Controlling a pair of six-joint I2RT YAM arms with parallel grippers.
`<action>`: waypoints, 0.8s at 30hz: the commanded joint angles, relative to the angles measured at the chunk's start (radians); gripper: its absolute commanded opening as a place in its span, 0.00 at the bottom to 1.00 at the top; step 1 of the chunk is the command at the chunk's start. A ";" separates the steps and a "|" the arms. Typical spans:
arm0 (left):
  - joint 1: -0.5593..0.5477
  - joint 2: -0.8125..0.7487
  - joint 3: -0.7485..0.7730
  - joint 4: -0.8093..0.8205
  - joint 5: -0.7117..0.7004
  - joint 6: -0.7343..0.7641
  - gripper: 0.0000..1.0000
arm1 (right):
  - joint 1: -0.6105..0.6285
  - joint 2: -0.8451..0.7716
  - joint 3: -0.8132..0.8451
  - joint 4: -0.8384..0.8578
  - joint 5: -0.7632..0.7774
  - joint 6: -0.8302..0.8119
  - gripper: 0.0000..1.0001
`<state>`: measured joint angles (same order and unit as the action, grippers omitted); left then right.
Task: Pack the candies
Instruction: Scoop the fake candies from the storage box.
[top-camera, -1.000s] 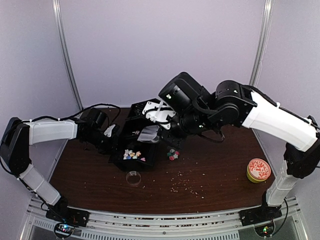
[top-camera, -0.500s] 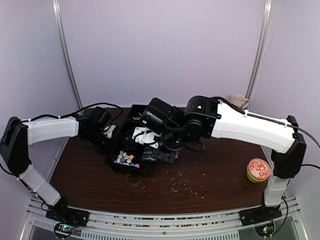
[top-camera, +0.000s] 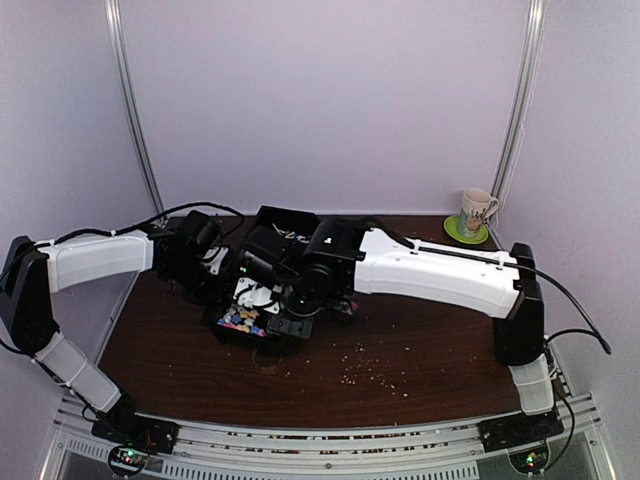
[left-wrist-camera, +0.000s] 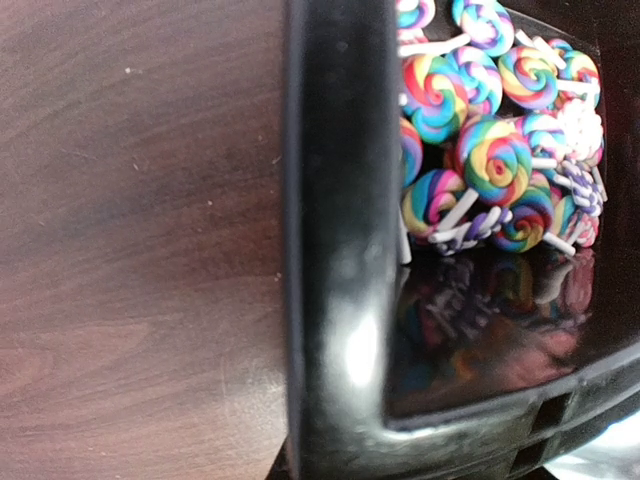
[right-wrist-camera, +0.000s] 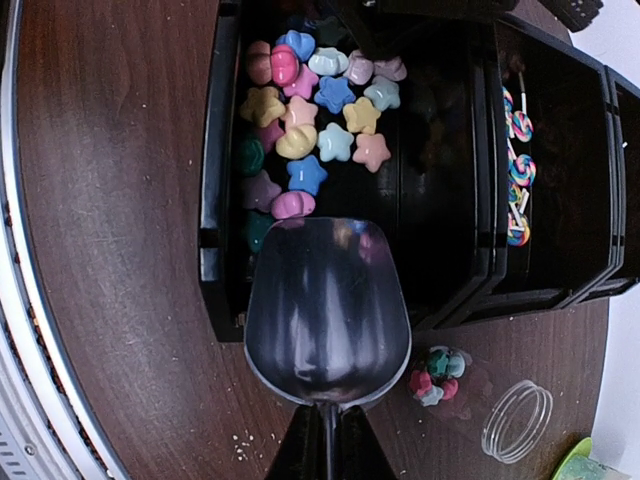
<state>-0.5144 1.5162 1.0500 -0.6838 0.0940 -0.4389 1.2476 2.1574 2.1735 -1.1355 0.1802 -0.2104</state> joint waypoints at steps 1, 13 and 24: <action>-0.010 -0.085 0.079 0.165 0.018 0.017 0.00 | -0.007 0.054 0.044 -0.007 0.014 -0.013 0.00; -0.014 -0.126 0.055 0.222 0.072 0.019 0.00 | -0.047 0.151 -0.068 0.282 -0.011 0.054 0.00; -0.012 -0.134 0.049 0.226 0.065 0.015 0.00 | -0.066 0.130 -0.273 0.527 0.018 0.166 0.00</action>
<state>-0.4992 1.4979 1.0393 -0.7067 -0.0284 -0.4019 1.2152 2.2280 1.9739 -0.5877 0.1795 -0.1135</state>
